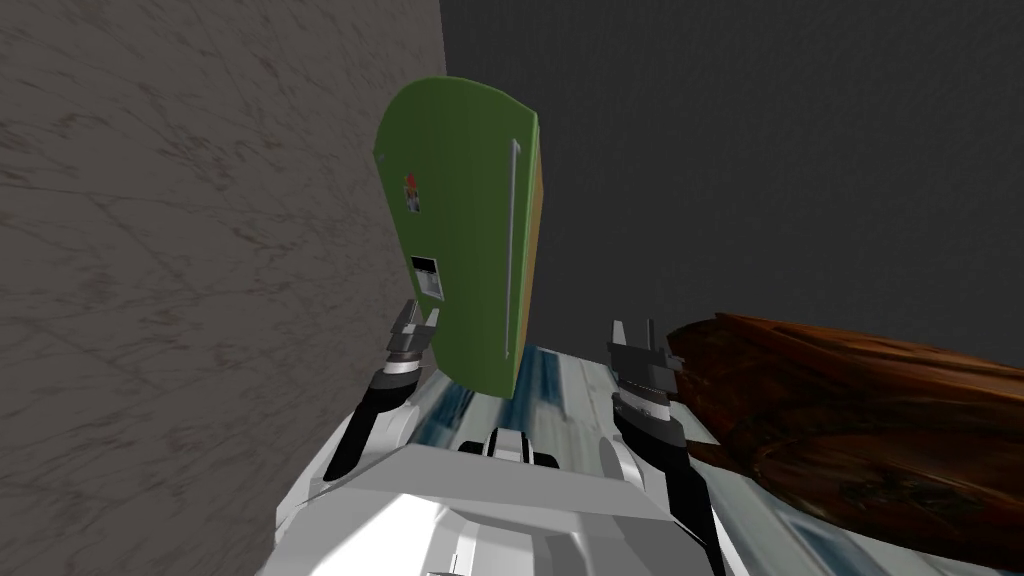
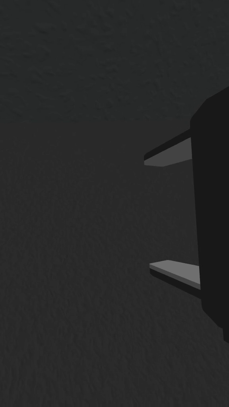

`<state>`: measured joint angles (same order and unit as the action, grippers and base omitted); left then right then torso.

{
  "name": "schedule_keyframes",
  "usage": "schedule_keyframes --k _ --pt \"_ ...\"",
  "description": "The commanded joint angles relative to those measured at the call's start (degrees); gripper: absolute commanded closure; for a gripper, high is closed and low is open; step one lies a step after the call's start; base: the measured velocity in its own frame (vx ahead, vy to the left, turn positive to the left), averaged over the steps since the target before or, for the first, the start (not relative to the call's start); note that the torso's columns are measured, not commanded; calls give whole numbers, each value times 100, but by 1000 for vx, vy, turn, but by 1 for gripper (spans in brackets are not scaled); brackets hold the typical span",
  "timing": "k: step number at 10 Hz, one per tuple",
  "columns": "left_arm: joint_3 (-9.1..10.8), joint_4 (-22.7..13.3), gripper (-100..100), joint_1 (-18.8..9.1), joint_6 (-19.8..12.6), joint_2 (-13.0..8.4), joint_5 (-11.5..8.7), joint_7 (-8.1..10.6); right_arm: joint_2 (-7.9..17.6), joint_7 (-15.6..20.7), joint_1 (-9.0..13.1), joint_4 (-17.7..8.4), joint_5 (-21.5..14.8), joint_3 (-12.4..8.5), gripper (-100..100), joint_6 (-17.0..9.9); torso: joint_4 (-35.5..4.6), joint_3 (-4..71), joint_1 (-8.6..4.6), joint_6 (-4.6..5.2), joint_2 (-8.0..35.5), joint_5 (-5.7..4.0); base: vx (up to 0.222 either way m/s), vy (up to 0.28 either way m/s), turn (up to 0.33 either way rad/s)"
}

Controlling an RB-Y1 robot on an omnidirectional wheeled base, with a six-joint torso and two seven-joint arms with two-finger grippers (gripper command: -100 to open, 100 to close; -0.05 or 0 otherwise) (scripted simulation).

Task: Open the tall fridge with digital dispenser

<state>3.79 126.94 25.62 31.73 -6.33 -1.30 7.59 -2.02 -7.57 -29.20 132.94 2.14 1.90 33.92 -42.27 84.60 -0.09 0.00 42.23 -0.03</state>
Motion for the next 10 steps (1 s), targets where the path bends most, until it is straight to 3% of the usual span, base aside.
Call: schedule_keyframes --k 1,5,10 --pt "71 -81 -100 -43 -304 -212 -193 55 0 0 0 0 0 0 0 0 -1 -1 5 0 2 1 76 -127 84" --pt "190 -216 -100 -105 -790 -352 -520 148 0 0 0 0 0 0 0 0 -2 -4 11 0 6 3 78 -130 91" --pt "332 -375 -100 -179 -1363 -365 -907 258 0 0 1 0 0 0 0 0 -3 -7 20 0 10 6 61 -139 84"
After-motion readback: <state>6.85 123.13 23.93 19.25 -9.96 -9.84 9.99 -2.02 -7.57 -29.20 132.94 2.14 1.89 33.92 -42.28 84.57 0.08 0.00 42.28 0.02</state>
